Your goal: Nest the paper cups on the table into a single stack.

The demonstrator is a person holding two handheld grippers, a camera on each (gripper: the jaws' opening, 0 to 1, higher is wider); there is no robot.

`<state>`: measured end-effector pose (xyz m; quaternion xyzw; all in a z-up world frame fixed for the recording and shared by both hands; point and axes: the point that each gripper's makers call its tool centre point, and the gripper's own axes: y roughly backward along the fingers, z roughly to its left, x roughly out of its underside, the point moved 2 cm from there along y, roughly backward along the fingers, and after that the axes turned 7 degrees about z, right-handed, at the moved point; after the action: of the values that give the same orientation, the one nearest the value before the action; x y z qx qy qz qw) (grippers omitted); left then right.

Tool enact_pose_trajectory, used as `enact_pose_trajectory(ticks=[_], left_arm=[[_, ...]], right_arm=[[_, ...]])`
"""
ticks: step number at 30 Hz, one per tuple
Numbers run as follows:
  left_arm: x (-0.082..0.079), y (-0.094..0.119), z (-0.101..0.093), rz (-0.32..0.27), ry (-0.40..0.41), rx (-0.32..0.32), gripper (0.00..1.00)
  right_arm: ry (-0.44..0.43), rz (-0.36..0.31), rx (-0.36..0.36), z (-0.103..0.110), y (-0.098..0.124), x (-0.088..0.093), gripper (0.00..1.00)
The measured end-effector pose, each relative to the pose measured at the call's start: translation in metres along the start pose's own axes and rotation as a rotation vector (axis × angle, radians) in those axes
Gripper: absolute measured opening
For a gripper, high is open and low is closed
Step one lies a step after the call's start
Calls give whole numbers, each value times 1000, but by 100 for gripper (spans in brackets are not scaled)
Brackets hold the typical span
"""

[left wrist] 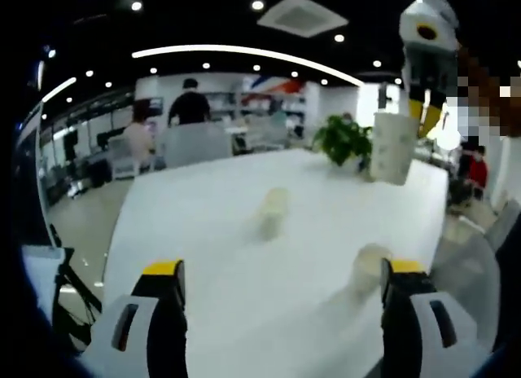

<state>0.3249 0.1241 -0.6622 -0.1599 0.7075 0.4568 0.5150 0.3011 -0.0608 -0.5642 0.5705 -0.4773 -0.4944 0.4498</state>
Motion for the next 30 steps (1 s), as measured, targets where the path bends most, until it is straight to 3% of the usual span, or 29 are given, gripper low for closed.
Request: enact_pose_trajectory(ticks=[30], left_arm=[[14, -16, -19, 36, 7, 36, 98]], right_arm=[[-156, 3, -112, 17, -67, 8, 0]])
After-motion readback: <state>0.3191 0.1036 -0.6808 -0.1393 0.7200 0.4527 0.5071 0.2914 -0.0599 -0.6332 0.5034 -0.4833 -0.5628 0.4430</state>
